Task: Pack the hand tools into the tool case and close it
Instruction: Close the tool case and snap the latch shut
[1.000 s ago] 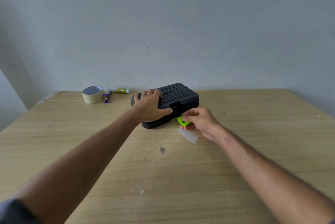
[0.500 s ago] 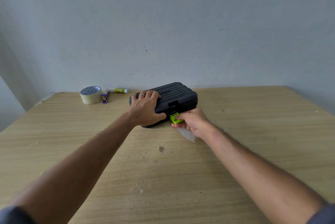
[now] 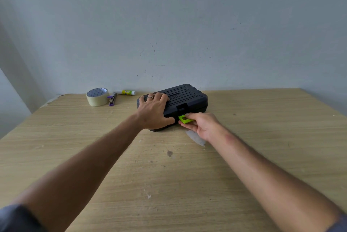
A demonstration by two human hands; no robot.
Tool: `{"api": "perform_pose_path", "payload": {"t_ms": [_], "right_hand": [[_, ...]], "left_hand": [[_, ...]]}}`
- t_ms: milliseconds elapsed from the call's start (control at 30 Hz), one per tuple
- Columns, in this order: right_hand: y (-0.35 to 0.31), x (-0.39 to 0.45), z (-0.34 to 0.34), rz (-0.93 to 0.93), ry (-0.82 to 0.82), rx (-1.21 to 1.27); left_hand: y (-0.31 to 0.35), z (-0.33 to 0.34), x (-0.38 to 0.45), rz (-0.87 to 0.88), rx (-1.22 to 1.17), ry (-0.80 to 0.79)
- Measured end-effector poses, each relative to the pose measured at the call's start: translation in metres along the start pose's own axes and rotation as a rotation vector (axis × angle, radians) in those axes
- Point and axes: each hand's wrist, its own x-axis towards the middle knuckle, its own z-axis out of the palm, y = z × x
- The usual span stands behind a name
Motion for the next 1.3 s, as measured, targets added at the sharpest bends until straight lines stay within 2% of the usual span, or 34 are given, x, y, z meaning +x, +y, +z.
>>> {"api": "perform_pose_path", "payload": {"t_ms": [333, 567, 667, 867, 1000, 1300], "right_hand": [[-0.003, -0.004, -0.003, -0.043, -0.066, -0.044], [0.006, 0.001, -0.006, -0.098, -0.027, -0.091], [0.004, -0.002, -0.008, -0.150, -0.038, -0.182], [-0.004, -0.004, -0.025, -0.353, -0.212, -0.653], [-0.009, -0.004, -0.032, -0.460, -0.255, -0.702], [-0.013, 0.004, -0.019, -0.632, -0.145, -0.832]], "left_hand": [[0.008, 0.002, 0.009, -0.059, 0.024, 0.014], [0.017, 0.008, 0.011, -0.112, 0.068, 0.054], [0.017, 0.009, 0.010, -0.123, 0.071, 0.066], [0.014, 0.008, 0.011, -0.127, 0.039, 0.051], [0.013, 0.009, 0.011, -0.124, 0.037, 0.043], [0.012, 0.008, 0.009, -0.122, -0.040, 0.059]]}}
